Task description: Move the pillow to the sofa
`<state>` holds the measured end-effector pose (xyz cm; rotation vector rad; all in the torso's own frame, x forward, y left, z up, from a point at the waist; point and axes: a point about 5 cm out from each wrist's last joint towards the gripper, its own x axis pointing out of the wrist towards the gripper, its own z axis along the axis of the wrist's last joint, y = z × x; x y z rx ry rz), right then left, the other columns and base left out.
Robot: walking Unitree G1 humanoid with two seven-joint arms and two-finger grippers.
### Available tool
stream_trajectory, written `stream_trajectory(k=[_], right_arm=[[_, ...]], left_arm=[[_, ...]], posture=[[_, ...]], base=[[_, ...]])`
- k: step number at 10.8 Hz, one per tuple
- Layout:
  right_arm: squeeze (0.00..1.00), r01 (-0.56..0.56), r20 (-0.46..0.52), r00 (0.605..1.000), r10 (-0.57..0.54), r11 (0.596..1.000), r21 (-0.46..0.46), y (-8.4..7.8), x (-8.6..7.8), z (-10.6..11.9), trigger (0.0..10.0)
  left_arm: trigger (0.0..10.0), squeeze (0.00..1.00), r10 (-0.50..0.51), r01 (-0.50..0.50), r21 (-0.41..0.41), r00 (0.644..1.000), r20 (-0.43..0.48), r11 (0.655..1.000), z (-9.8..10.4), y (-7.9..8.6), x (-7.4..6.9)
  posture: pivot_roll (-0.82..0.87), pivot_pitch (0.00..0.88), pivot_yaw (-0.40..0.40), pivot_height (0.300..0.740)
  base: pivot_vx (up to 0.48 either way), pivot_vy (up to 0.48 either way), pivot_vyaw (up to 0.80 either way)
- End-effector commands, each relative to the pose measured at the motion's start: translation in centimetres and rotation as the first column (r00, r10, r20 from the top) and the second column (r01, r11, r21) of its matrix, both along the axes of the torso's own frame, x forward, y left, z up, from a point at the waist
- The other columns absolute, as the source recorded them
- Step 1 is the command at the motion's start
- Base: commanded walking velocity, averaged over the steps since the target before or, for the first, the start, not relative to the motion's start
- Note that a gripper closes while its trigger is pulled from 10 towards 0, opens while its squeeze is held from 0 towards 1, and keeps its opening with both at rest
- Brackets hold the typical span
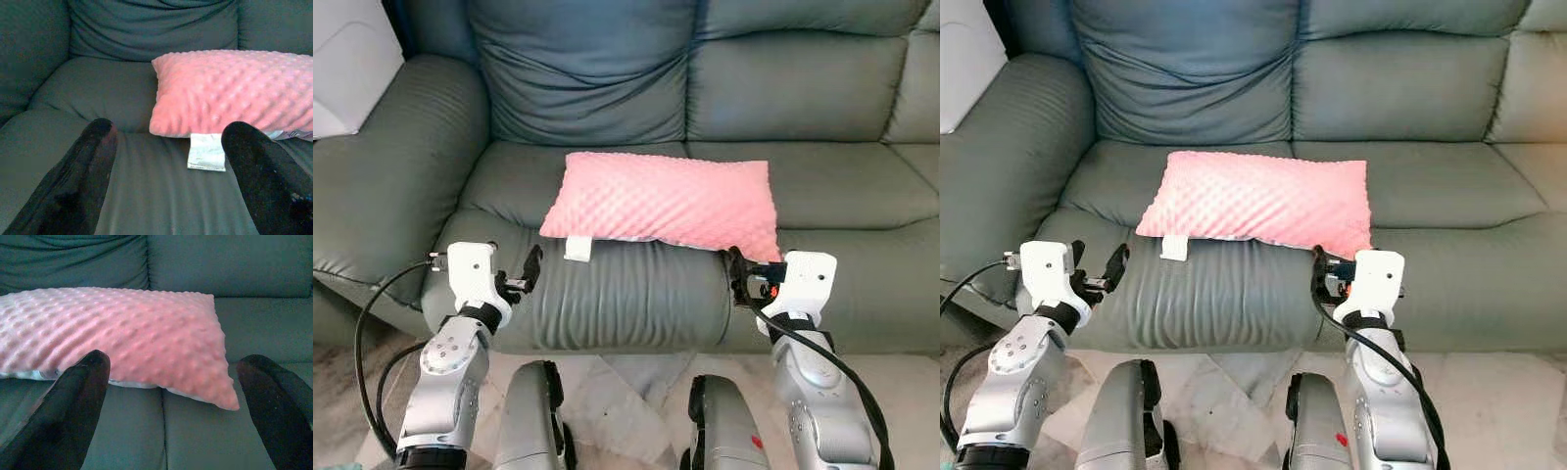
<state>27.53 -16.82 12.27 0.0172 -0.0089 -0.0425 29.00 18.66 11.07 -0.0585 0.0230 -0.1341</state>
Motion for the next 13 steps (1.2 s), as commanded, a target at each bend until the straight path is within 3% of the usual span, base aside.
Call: stream_trajectory(k=[1, 5, 7, 8, 9, 10, 13], right_arm=[[0.0, 0.025, -0.007, 1.0, -0.025, 1.0, 0.012, -0.5, 0.0, -0.2, 10.0], [0.0, 0.066, -0.004, 0.998, -0.066, 0.998, 0.006, -1.8, 0.5, 0.1, 10.0], [0.0, 0.129, -0.013, 0.992, -0.129, 0.991, -0.026, -3.5, 0.9, 0.0, 10.0], [0.0, 0.218, -0.033, 0.975, -0.22, 0.975, -0.049, -5.5, 1.0, -0.2, 10.0], [0.0, 0.35, -0.053, 0.933, -0.356, 0.932, -0.091, -8.8, 1.0, -0.3, 10.0], [0.0, 0.409, -0.06, 0.907, -0.416, 0.906, -0.108, -11.4, 1.2, -0.1, 10.0], [0.0, 0.473, -0.109, 0.866, -0.488, 0.87, -0.142, -15.1, 2.0, -0.6, 10.0]], left_arm=[[10.0, 0.0, -0.005, 0.005, 0.008, 1.0, -0.008, 1.0, -0.1, 0.2, 0.0], [10.0, 0.0, -0.007, 0.007, 0.021, 1.0, -0.015, 1.0, -0.1, 0.5, -0.1], [10.0, 0.0, -0.008, 0.009, 0.03, 1.0, -0.019, 1.0, 0.0, 0.7, -0.2], [10.0, 0.0, -0.009, 0.009, 0.035, 1.0, -0.02, 0.999, 0.0, 0.8, -0.4], [10.0, 0.0, -0.008, 0.009, 0.046, 1.0, -0.026, 0.999, 0.1, 1.1, -0.6], [10.0, 0.0, -0.01, 0.012, 0.056, 0.999, -0.032, 0.998, 0.1, 1.4, -0.9], [10.0, 0.0, -0.024, 0.028, 0.073, 0.998, -0.049, 0.997, 0.4, 2.0, -1.7]], posture=[[-0.1, 0.187, 0.019, 0.59], [-0.09, 0.192, 0.03, 0.599], [-0.08, 0.195, 0.037, 0.599], [-0.07, 0.199, 0.043, 0.599], [-0.06, 0.21, 0.053, 0.599], [-0.06, 0.221, 0.061, 0.599], [-0.02, 0.262, 0.099, 0.599]], base=[[0.0, 0.0, 0.0], [0.0, 0.0, 0.0], [0.0, 0.0, 0.0], [0.0, 0.0, 0.0], [0.0, 0.0, 0.0], [0.0, 0.0, 0.0], [0.0, 0.0, 0.0]])
